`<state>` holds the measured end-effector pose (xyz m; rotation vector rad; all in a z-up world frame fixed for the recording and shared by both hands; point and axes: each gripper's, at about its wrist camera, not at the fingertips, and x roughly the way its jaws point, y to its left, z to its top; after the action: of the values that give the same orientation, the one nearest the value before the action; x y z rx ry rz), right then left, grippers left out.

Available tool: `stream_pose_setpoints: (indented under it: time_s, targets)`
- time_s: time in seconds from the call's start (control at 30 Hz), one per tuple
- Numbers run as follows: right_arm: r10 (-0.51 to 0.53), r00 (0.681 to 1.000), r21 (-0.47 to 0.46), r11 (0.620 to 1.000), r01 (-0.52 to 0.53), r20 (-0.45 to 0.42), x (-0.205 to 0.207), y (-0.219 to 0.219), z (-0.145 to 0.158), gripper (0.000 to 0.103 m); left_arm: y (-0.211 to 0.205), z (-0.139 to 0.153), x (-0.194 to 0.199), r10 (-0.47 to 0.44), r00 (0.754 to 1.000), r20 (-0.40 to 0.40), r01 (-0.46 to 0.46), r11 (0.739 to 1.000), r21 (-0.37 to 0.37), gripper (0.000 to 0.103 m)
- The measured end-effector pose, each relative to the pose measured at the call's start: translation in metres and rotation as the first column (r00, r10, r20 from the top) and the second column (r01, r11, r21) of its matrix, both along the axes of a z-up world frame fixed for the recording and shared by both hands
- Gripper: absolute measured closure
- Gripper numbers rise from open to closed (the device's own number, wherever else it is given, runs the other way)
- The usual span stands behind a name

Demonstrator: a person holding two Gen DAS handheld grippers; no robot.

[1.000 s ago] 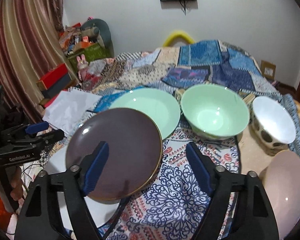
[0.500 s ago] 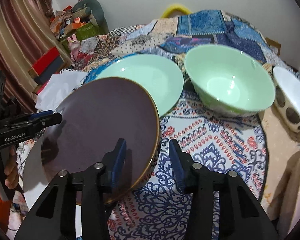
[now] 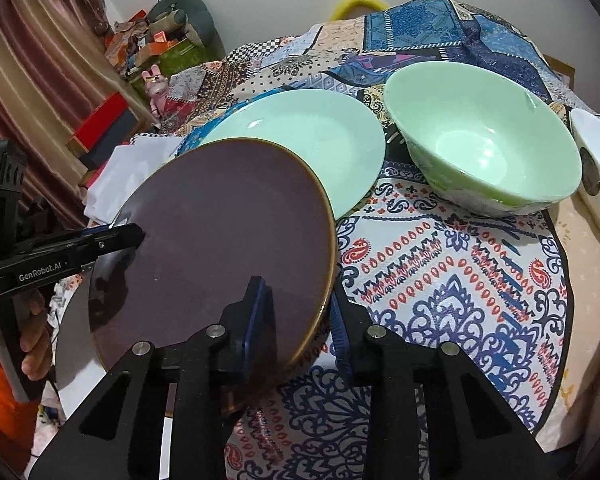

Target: Organize plates and bowls

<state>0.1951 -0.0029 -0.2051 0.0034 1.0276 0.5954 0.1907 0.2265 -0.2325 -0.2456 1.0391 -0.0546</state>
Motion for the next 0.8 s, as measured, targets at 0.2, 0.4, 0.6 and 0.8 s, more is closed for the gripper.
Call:
stream_pose_setpoints:
  time_s: [0.2,0.4,0.6,0.8]
  targets:
    - [-0.006,1.000,0.000,1.000,0.006,0.009,-0.001,-0.001,0.001,0.076,-0.003,0.001,-0.002,-0.008,1.000,-0.005,0.008,1.000,0.004,0.073]
    - [-0.013,1.000,0.010,1.000,0.013,0.007,-0.002,-0.007,0.002,0.077,-0.008,0.003,-0.005,-0.001,1.000,0.000,0.001,1.000,0.010,0.073]
    - [-0.012,1.000,0.009,1.000,0.012,0.020,-0.006,-0.012,0.005,0.078,-0.014,0.007,-0.012,0.004,1.000,0.011,-0.004,1.000,0.006,0.073]
    - [-0.018,1.000,0.020,1.000,0.017,0.024,-0.010,-0.021,0.009,0.079,-0.022,0.010,-0.018,0.013,1.000,0.006,-0.012,1.000,-0.005,0.073]
